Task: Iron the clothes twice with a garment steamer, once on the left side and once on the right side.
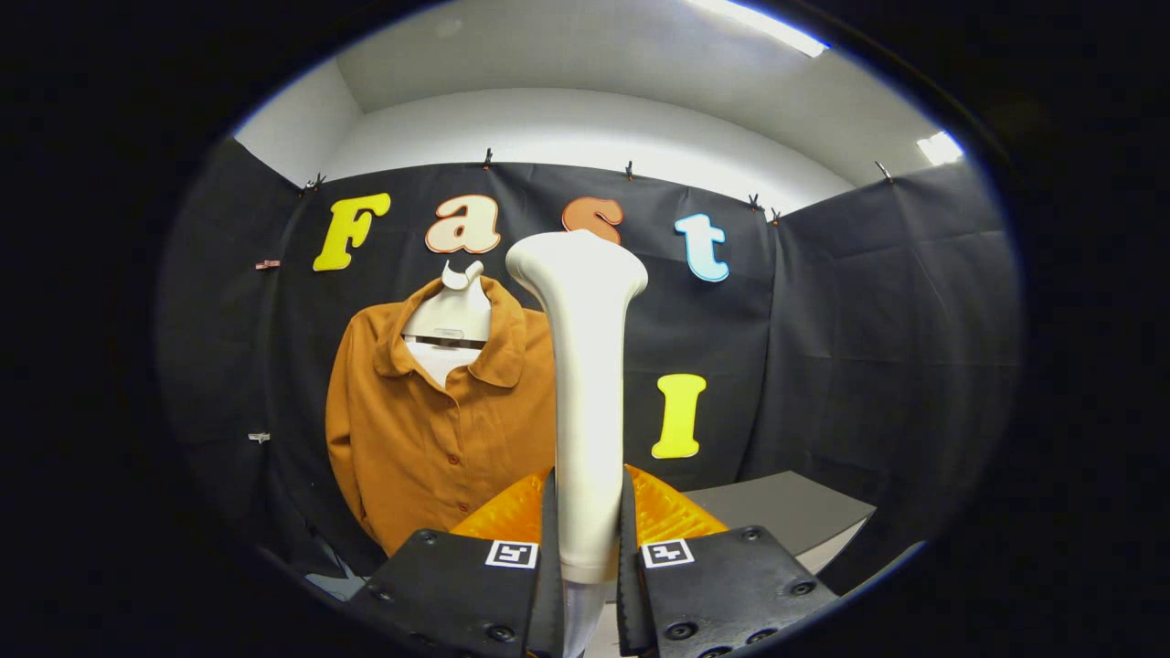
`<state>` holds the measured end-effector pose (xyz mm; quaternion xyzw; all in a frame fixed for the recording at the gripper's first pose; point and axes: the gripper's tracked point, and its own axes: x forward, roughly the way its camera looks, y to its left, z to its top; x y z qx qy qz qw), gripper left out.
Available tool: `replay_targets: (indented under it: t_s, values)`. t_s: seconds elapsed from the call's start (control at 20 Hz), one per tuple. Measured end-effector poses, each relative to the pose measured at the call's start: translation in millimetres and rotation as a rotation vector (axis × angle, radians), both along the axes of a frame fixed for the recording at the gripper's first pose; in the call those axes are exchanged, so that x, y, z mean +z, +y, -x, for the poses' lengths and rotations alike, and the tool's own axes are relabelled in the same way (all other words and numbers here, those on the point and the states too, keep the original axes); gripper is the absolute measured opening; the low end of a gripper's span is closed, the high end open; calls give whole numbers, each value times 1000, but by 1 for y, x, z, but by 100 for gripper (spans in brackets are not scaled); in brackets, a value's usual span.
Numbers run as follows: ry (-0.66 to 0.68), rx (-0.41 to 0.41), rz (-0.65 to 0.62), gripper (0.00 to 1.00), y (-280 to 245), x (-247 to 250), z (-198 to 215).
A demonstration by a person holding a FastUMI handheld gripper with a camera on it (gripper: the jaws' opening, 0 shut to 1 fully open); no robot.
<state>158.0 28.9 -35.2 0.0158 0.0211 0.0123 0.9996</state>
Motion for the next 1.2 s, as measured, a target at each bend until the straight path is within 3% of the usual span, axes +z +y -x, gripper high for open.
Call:
replay_targets:
  t_s: [1.2]
  values:
    - [-42, -8, -19, 27, -1, 21, -3]
